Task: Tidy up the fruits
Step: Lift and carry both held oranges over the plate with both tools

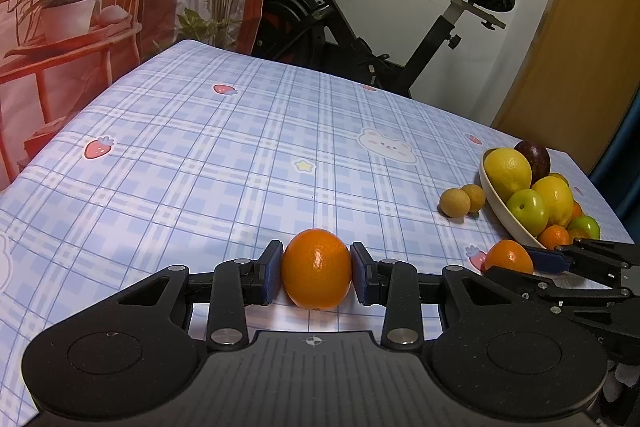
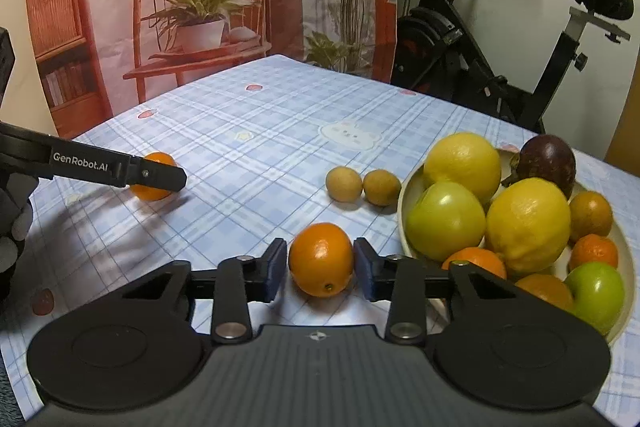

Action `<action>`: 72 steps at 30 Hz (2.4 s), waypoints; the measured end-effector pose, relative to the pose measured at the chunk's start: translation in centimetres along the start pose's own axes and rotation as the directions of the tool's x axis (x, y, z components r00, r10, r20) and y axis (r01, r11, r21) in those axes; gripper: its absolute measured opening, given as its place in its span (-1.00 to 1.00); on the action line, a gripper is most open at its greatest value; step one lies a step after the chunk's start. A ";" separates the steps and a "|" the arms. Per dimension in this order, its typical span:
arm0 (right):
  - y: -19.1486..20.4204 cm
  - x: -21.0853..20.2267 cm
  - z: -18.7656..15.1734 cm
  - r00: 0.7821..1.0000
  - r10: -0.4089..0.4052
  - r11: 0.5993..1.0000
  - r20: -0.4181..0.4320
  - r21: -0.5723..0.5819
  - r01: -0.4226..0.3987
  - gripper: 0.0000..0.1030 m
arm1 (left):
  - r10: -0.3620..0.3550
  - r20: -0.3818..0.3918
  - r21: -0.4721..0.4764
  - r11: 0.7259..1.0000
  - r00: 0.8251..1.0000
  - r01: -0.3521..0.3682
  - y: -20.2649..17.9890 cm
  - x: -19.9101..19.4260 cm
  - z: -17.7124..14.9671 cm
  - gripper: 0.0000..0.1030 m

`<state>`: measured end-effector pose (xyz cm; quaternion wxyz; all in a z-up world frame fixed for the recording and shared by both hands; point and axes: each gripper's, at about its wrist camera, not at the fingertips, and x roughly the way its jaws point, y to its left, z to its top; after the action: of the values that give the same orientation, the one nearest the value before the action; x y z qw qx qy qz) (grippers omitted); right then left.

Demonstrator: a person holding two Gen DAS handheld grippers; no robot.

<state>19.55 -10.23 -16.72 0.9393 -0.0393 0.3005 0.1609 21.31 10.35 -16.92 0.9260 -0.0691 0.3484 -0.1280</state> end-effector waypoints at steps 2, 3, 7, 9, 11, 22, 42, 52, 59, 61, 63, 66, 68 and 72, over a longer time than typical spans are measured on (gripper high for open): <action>0.1 0.0 -0.3 1.000 0.003 1.000 0.005 0.006 -0.003 -0.27 | 0.001 0.001 0.003 1.000 1.000 -0.001 0.0 0.0 0.0 -0.25; 0.0 0.0 -0.5 1.000 0.005 1.000 0.004 0.009 -0.005 -0.27 | 0.002 0.001 0.006 1.000 1.000 -0.002 -0.1 0.0 0.0 -0.25; 0.0 -0.1 -0.9 1.000 0.002 1.000 0.011 0.011 -0.002 -0.28 | 0.006 0.002 0.016 1.000 1.000 -0.007 -0.1 0.0 -0.1 -0.25; 0.0 -0.1 -0.9 1.000 0.004 1.000 0.013 0.016 -0.004 -0.28 | 0.010 0.003 0.021 1.000 1.000 -0.010 -0.1 0.1 -0.1 -0.25; 0.0 -0.1 -0.8 1.000 0.004 1.000 0.014 0.016 -0.004 -0.28 | 0.013 0.005 0.026 1.000 1.000 -0.013 -0.3 0.1 -0.2 -0.25; -0.1 -0.1 -0.9 1.000 0.006 1.000 0.016 0.019 -0.006 -0.28 | 0.015 0.008 0.036 0.999 1.000 -0.016 -0.3 0.1 -0.2 -0.25; -0.4 -2.3 -1.1 0.993 0.036 0.996 0.113 0.076 -0.045 -0.28 | 0.021 0.003 0.029 0.999 1.000 -0.021 -2.7 -1.3 0.1 -0.26; -3.4 -6.3 -1.9 0.975 -0.015 0.984 0.224 0.177 -0.026 -0.28 | -0.056 -0.005 0.074 0.996 0.998 0.056 -8.4 -1.3 0.8 -0.26; -7.7 -7.7 -1.9 0.958 -0.093 0.979 0.270 0.199 0.039 -0.28 | -0.068 0.030 0.097 0.993 0.997 0.065 -11.8 0.3 2.7 -0.26; -8.8 -7.7 -2.0 0.955 -0.112 0.975 0.275 0.215 0.052 -0.28 | -0.071 0.031 0.110 0.992 0.997 0.067 -12.8 0.8 3.1 -0.26; -9.8 -7.7 -2.1 0.951 -0.129 0.969 0.280 0.238 0.062 -0.28 | -0.066 0.034 0.146 0.987 0.997 0.061 -13.9 1.2 3.4 -0.26; -11.1 -7.4 -2.2 0.948 -0.149 0.959 0.280 0.273 0.070 -0.28 | -0.078 0.060 0.192 0.979 0.995 0.065 -15.6 1.2 4.1 -0.26; -12.0 -7.4 -2.4 0.946 -0.159 0.953 0.282 0.294 0.073 -0.28 | -0.089 0.077 0.217 0.974 0.993 0.070 -16.5 1.3 4.6 -0.26; -13.1 -7.1 -2.4 0.944 -0.169 0.945 0.282 0.318 0.074 -0.28 | -0.114 0.090 0.262 0.961 0.989 0.087 -18.5 2.3 5.7 -0.26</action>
<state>17.04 -24.96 -14.87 0.9774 0.1120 0.1695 0.0583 23.22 -7.77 -10.08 0.9363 0.0273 0.2762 -0.2152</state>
